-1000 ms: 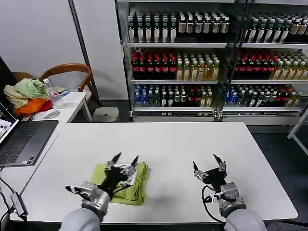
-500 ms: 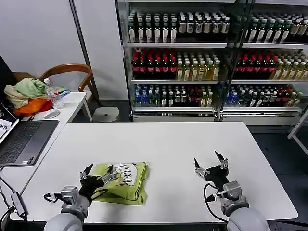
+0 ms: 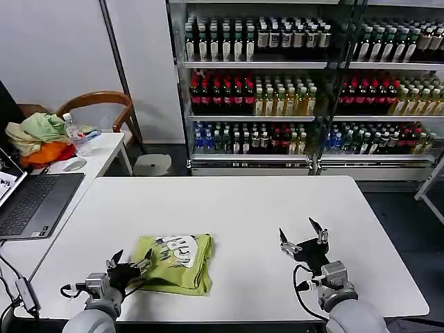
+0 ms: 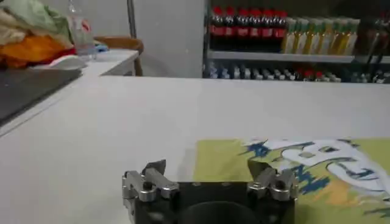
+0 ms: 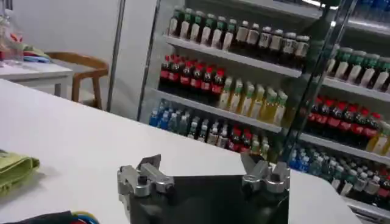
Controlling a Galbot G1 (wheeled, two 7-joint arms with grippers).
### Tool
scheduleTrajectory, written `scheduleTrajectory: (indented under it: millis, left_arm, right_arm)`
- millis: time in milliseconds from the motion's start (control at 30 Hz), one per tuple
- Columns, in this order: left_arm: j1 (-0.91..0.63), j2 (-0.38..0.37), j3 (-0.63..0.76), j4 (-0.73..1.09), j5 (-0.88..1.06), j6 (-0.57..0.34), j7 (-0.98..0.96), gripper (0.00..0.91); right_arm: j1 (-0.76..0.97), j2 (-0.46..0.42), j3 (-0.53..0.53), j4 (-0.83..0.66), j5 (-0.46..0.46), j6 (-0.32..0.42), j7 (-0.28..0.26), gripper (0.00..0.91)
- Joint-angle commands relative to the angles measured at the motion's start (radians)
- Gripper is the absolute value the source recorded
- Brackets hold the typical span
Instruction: Fold and organize the clothes.
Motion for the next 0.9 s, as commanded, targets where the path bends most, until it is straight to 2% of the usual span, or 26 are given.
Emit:
scheduleTrajectory:
  millis: [33, 100, 133, 167, 567, 767, 900]
  left_arm:
    - [-0.013, 0.0, -0.002, 0.095, 0.026, -0.021, 0.007, 0.907]
    - [-0.008, 0.0, 0.003, 0.097, 0.026, -0.021, 0.009, 0.907]
    - [-0.001, 0.0, 0.005, 0.091, 0.025, -0.022, 0.013, 0.846]
    - [0.004, -0.003, 0.007, 0.084, 0.024, -0.021, 0.014, 0.04]
    - [0.016, -0.015, 0.025, 0.076, -0.045, -0.055, 0.016, 0.04]
    - [0.014, -0.018, 0.029, 0.105, -0.002, -0.125, 0.07, 0.04]
    - [0.012, -0.014, 0.019, 0.087, -0.002, -0.121, 0.089, 0.04]
  right_arm:
    - [-0.001, 0.005, 0.0, -0.002, 0.0, 0.004, 0.001, 0.907]
    - [-0.002, 0.008, -0.002, -0.003, -0.001, 0.004, 0.002, 0.907]
    - [-0.002, 0.008, -0.003, -0.003, -0.001, 0.004, 0.001, 0.907]
    - [-0.002, 0.009, -0.003, -0.003, -0.001, 0.004, 0.001, 0.907]
    - [-0.005, 0.011, -0.002, -0.005, -0.002, 0.002, 0.002, 0.907]
    - [-0.004, 0.01, -0.003, -0.006, -0.002, 0.002, 0.001, 0.907]
    - [-0.002, 0.011, -0.007, -0.006, -0.002, 0.002, 0.002, 0.907]
